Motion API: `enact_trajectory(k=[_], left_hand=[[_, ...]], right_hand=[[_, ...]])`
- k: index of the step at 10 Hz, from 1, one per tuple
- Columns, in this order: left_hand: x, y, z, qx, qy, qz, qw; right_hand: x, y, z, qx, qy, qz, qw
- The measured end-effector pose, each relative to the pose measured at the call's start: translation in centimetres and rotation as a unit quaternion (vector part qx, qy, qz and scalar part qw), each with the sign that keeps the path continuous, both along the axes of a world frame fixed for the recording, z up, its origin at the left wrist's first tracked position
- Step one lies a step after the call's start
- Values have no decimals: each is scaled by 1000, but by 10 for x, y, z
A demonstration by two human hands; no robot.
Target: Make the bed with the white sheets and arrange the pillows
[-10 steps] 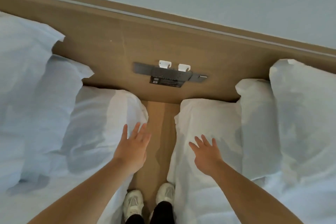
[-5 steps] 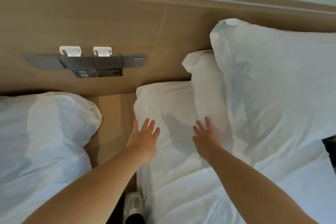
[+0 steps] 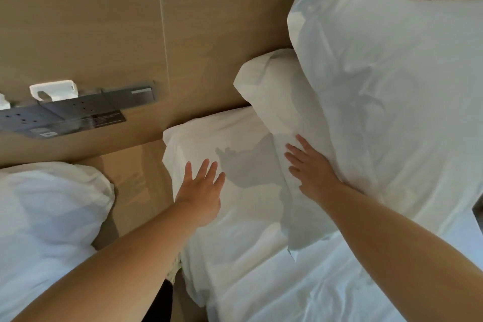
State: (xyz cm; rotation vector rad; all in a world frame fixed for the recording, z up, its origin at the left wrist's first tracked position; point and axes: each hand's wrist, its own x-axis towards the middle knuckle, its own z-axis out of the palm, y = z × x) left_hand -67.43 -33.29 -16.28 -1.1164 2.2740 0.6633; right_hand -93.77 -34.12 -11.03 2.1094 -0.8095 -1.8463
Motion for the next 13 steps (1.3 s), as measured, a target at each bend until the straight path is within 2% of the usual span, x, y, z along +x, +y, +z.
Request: enact_trajectory(k=[1,2,3,4,5,6,7,8,9,10,11,12,13], left_hand=[[-11,-2,12,-5,27,9,1000],[-24,-4,32,23,60,55,996],[-34,-5,55,109,127,201,965],[-42,-6,85,108,210,285,929],[-54,-8,126,43,299,274,913],[-76,-12,166,-43,358,210,909],[-111,-18,193,-119,331,103,930],[-159,-23,202,-173,283,-10,943],[-200,-28,199,-206,212,-30,955],[-215,-35,191,-207,161,-9,965],[-212,-36,193,-194,143,-18,970],[-200,-21,210,-191,145,-17,971],[-166,20,230,-198,127,4,972]], right_hand=[[13,5,4,-9,-8,-30,999],[33,12,19,-13,-62,-69,996],[38,28,48,-21,-79,-53,995],[33,46,81,-38,-128,-61,989],[24,63,119,-125,-330,-112,929],[-3,94,145,-260,-477,-152,826],[-32,125,163,-441,-530,-356,630],[-61,139,153,-491,-527,-655,227],[-74,119,124,-383,-548,-737,-98],[-77,94,113,-366,-568,-725,-135],[-80,104,115,-324,-571,-749,-93],[-80,135,131,-349,-598,-721,10],[-63,170,163,-355,-613,-688,158]])
